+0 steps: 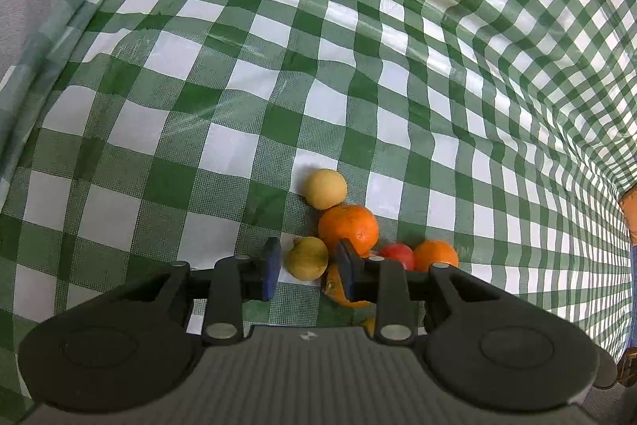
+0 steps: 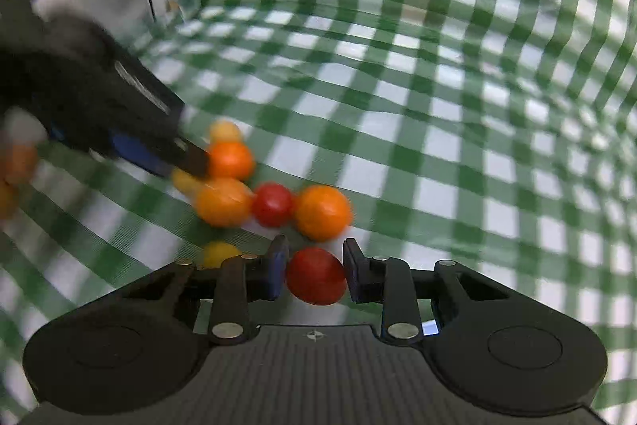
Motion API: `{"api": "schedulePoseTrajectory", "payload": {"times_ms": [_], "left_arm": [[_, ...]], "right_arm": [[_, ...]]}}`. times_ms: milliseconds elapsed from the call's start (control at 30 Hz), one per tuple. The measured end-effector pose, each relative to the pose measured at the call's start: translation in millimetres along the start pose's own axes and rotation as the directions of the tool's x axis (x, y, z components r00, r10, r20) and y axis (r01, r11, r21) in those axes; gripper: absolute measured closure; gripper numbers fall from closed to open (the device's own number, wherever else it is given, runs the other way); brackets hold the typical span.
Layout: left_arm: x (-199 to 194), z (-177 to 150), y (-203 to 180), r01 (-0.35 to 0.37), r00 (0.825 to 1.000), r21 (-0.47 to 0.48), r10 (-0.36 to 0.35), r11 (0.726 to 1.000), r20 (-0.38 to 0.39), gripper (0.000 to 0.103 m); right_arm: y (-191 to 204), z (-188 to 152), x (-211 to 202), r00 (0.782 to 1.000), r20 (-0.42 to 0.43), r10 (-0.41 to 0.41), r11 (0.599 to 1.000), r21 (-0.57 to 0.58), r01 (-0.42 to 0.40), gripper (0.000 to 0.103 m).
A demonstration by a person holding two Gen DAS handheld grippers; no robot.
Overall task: Organize fruits
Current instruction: 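Grasp a yellow fruit with the left gripper while the right gripper grasps a red tomato, then carry both fruits over the blue plate and release them onto it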
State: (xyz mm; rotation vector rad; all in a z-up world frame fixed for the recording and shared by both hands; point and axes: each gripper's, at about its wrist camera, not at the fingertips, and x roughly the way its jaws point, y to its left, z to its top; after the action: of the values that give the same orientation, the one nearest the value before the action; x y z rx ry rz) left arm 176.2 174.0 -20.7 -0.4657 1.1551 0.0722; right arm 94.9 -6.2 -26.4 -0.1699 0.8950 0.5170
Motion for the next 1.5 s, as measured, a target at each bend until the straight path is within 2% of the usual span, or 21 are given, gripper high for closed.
{"api": "schedulePoseTrajectory", "payload": {"times_ms": [200,333,600,667,700,867,1000,1200,1500], "left_arm": [[-5.1,0.6,2.9,0.0,1.0,-0.024,0.0,1.0,0.011,0.069],[1.0,-3.9,0.6,-0.013,1.0,0.002,0.013,1.0,-0.016,0.069],[5.4,-4.6,-6.8,-0.031,0.999,0.046,0.032,0.998,-0.009,0.069],[5.4,-4.4,-7.7,-0.025,1.0,0.055,0.026,0.998,-0.012,0.078],[4.0,-4.4,-8.9,-0.023,1.0,0.061,0.023,0.998,-0.009,0.078],[-10.0,-2.1,-12.4,-0.075,0.996,0.105,0.07,0.992,0.052,0.078],[-4.8,-3.6,-11.9,-0.144,0.989,0.138,0.139,0.98,0.046,0.078],[4.3,-9.4,-15.3,-0.141,0.99,0.177,0.14,0.974,0.017,0.077],[3.3,-11.9,-13.1,-0.148,0.989,0.191,0.146,0.97,0.028,0.076]], "right_arm": [[2.4,-1.2,1.8,1.0,-0.023,0.014,0.999,0.036,-0.014,0.071],[1.1,0.0,5.7,0.999,-0.04,0.009,0.999,0.039,-0.007,0.071],[4.8,-6.8,16.0,0.995,-0.095,0.008,1.0,0.017,-0.006,0.071],[5.3,-8.0,15.3,0.995,-0.096,0.007,1.0,0.014,-0.006,0.071],[5.2,-8.1,15.2,0.995,-0.098,0.007,1.0,0.015,-0.005,0.071],[2.5,-4.5,9.8,0.998,-0.066,0.007,0.999,0.038,-0.005,0.071],[1.5,-5.8,13.0,0.996,-0.084,0.012,0.999,0.038,-0.009,0.071],[5.1,-8.5,17.5,0.995,-0.103,0.004,1.0,0.015,-0.002,0.071],[6.8,-7.9,19.9,0.995,-0.101,0.004,1.0,0.014,-0.003,0.071]]}}
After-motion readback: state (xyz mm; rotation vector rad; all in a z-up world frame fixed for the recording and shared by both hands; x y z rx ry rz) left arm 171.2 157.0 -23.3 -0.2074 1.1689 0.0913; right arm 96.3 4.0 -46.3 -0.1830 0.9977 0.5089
